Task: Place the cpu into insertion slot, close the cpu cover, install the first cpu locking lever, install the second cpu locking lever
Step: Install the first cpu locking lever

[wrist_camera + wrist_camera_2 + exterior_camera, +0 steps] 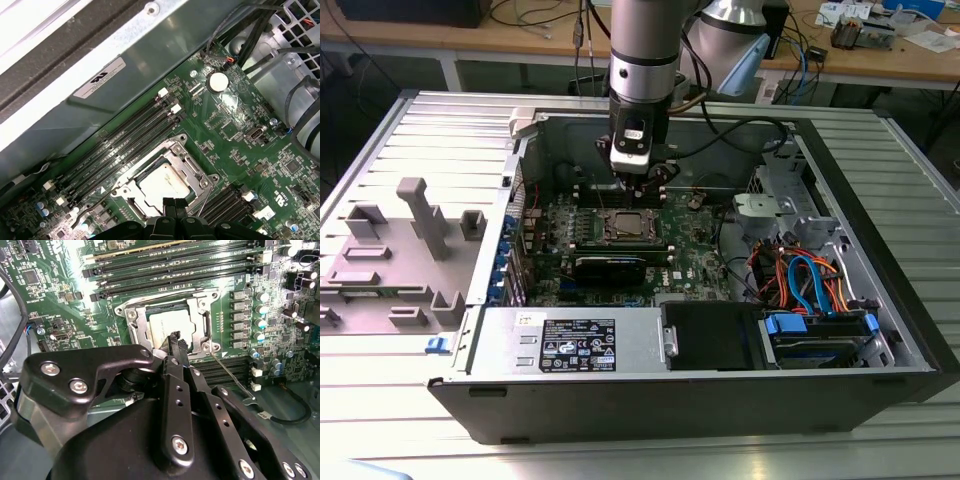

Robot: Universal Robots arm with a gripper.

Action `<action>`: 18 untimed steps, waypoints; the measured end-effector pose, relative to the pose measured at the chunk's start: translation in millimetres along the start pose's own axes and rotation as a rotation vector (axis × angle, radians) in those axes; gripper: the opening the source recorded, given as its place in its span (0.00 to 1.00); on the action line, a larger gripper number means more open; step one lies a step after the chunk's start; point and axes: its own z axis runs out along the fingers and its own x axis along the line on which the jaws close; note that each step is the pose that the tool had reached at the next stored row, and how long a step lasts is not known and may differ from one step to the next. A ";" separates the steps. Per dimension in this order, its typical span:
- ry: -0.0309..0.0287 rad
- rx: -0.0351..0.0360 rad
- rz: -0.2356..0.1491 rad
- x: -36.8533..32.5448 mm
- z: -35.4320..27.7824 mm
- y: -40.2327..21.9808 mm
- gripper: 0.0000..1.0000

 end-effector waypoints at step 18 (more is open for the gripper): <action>-0.0023 -0.0017 -0.070 0.0 0.0 0.0 0.11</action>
